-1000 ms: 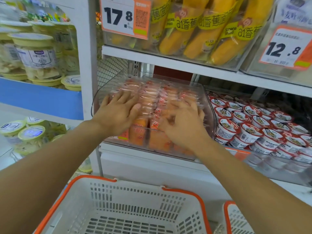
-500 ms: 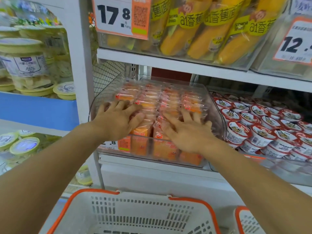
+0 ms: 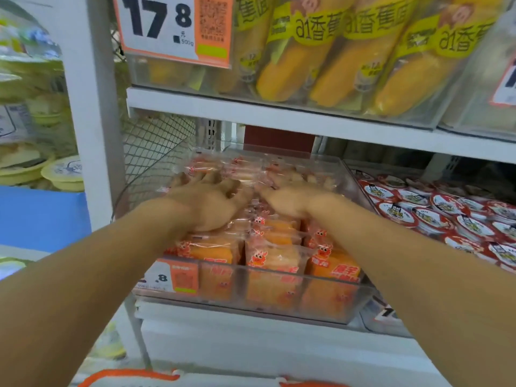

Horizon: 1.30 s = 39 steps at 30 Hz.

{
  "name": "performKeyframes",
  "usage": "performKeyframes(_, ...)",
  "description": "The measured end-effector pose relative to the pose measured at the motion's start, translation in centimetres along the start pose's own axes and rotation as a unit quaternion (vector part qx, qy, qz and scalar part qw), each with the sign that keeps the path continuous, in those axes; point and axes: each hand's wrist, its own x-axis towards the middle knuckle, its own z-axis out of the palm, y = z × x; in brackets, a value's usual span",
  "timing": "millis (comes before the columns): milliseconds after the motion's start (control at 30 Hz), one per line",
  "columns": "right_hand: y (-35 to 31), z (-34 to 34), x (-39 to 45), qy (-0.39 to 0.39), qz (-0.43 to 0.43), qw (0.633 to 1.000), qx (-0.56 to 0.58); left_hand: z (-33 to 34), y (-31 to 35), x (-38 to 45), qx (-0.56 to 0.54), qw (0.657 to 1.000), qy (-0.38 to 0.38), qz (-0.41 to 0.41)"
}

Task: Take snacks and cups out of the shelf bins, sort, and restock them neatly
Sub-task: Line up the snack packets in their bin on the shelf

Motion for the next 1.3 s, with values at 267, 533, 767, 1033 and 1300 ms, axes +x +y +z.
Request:
performKeyframes(267,0.7,-1.9,1.7,0.034,-0.032,0.999,-0.013,-1.8,0.7,5.8,0.075,0.987,0.14,-0.018)
performKeyframes(533,1.2,0.4,3.1,0.038,-0.02,0.999,-0.021,-0.2,-0.2,6.9,-0.009,1.0,-0.002,0.024)
performKeyframes(767,0.7,-1.4,-0.2,-0.007,-0.023,1.0,0.017,-1.5,0.4,3.9,0.017,1.0,0.016,0.02)
performKeyframes(1033,0.8,3.5,-7.7,0.059,-0.05,0.997,0.0,1.2,-0.2,-3.1,0.015,0.999,0.013,0.039)
performKeyframes(1300,2.0,3.4,-10.5,0.122,-0.063,0.99,0.004,0.9,1.0,-4.9,0.034,0.992,0.118,-0.005)
